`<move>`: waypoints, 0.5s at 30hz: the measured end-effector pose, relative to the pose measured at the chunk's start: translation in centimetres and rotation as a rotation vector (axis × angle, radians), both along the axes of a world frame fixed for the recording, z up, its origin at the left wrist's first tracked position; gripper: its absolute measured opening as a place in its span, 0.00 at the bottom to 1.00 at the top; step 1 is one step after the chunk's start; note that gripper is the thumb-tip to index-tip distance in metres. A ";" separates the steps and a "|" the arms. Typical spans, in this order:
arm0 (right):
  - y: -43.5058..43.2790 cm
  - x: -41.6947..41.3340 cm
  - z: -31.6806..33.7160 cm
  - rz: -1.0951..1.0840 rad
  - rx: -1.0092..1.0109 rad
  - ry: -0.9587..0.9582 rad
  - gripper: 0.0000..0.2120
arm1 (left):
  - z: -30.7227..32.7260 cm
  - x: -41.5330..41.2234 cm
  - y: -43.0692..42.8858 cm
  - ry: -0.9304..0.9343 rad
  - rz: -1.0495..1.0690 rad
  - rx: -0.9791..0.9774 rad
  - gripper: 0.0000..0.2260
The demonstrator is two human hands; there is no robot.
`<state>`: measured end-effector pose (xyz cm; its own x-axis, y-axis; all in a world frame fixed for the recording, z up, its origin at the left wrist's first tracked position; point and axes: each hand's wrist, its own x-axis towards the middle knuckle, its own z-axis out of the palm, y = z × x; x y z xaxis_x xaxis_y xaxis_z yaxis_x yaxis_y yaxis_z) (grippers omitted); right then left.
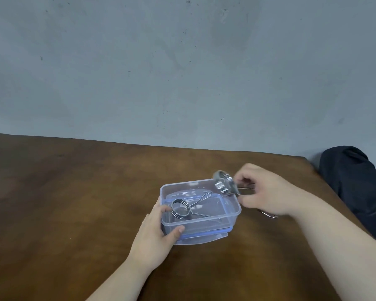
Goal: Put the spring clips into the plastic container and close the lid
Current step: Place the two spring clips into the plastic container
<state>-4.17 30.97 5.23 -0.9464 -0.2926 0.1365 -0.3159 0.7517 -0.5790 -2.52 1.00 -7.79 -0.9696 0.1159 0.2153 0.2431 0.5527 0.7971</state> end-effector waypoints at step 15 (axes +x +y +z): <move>-8.7 -7.0 -5.5 0.168 0.526 -0.234 0.12 | 0.0 -0.1 -0.3 -0.045 -0.016 0.002 0.17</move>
<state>-11.20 22.31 -0.25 -0.8691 -0.4123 -0.2732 -0.3639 0.9071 -0.2113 -2.62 0.73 -7.75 -0.9764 0.1306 0.1718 0.2155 0.5472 0.8088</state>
